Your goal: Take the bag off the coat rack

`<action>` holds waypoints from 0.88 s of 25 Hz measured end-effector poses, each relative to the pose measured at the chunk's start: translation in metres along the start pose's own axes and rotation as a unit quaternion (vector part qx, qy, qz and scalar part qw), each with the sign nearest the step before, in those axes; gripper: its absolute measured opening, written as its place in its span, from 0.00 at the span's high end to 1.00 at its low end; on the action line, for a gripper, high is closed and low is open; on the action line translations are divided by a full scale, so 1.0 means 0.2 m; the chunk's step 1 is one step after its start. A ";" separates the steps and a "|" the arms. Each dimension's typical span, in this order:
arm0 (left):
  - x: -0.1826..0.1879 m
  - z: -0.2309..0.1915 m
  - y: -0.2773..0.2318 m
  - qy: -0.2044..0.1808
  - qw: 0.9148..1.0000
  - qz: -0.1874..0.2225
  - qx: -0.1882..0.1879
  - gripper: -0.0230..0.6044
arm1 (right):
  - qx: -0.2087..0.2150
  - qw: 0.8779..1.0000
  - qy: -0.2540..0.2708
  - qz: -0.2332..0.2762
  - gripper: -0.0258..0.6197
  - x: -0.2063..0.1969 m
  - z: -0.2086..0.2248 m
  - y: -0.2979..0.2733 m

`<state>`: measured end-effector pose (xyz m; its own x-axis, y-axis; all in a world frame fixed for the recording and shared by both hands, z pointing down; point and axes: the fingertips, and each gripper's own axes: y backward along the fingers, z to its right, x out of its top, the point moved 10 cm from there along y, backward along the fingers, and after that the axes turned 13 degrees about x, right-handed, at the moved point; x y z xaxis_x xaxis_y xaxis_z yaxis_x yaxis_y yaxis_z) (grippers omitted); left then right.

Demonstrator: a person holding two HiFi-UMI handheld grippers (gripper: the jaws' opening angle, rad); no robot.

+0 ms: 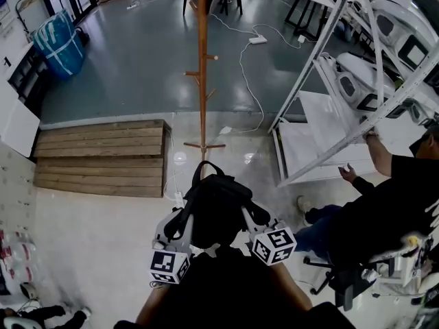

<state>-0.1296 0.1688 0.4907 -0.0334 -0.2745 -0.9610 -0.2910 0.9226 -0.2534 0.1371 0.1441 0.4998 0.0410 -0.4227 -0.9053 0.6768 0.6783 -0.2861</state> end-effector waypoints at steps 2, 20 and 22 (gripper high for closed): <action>0.00 -0.01 -0.01 0.000 1.000 0.002 -0.001 0.84 | -0.001 1.000 0.002 0.002 0.85 0.01 0.00 0.00; 0.03 -0.07 -0.04 0.000 1.000 0.007 -0.008 0.84 | -0.003 1.000 0.001 0.001 0.85 0.03 -0.01 -0.07; 0.03 -0.08 -0.04 -0.002 1.000 0.006 -0.007 0.84 | -0.002 1.000 0.001 0.000 0.85 0.03 -0.02 -0.08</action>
<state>-0.1429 0.1554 0.4890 -0.0339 -0.2621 -0.9645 -0.3049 0.9217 -0.2397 0.1248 0.1329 0.4969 0.0390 -0.4218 -0.9059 0.6736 0.6807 -0.2879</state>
